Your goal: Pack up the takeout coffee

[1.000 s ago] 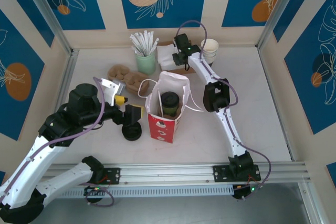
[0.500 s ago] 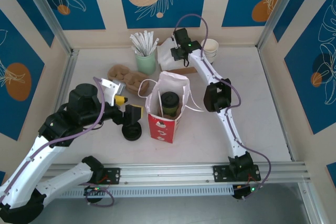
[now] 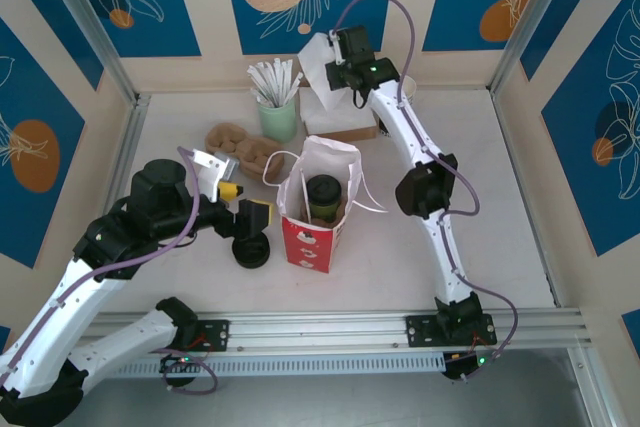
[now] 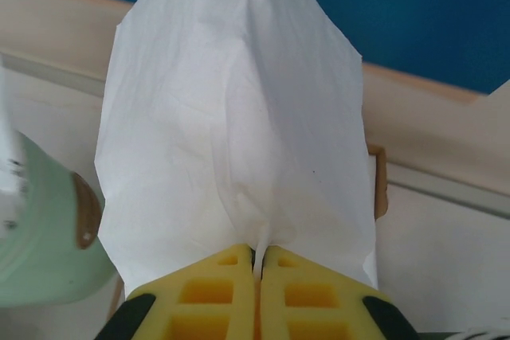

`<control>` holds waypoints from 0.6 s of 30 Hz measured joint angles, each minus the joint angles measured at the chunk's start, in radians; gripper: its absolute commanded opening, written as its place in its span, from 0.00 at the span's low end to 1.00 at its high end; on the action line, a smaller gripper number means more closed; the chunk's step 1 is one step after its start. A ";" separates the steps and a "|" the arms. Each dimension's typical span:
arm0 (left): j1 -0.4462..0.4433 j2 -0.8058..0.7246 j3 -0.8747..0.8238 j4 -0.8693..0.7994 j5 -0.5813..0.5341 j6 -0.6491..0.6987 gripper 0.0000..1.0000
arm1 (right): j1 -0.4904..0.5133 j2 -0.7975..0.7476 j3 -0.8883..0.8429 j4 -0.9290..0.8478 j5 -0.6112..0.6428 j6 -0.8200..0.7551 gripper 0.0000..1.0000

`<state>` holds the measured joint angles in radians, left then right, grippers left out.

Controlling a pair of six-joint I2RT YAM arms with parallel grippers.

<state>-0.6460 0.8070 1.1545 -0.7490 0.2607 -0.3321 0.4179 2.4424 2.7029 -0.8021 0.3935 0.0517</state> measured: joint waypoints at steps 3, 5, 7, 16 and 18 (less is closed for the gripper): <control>0.000 -0.003 0.000 0.000 0.000 0.000 0.99 | 0.007 -0.064 0.007 -0.011 -0.001 0.005 0.02; 0.000 -0.008 0.000 0.000 0.000 0.000 0.99 | 0.013 -0.110 0.009 -0.022 -0.001 0.014 0.01; 0.000 -0.016 0.000 0.000 -0.010 -0.002 0.99 | 0.019 -0.157 0.013 -0.038 -0.003 0.034 0.00; 0.000 -0.026 -0.014 -0.003 -0.177 -0.031 0.99 | 0.028 -0.425 -0.026 -0.175 -0.194 0.272 0.00; 0.000 -0.026 -0.026 -0.003 -0.204 -0.037 0.99 | 0.027 -0.519 -0.095 -0.179 -0.274 0.345 0.00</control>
<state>-0.6460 0.7807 1.1290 -0.7521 0.0566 -0.3687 0.4450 1.9232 2.6083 -0.9813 0.1196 0.3965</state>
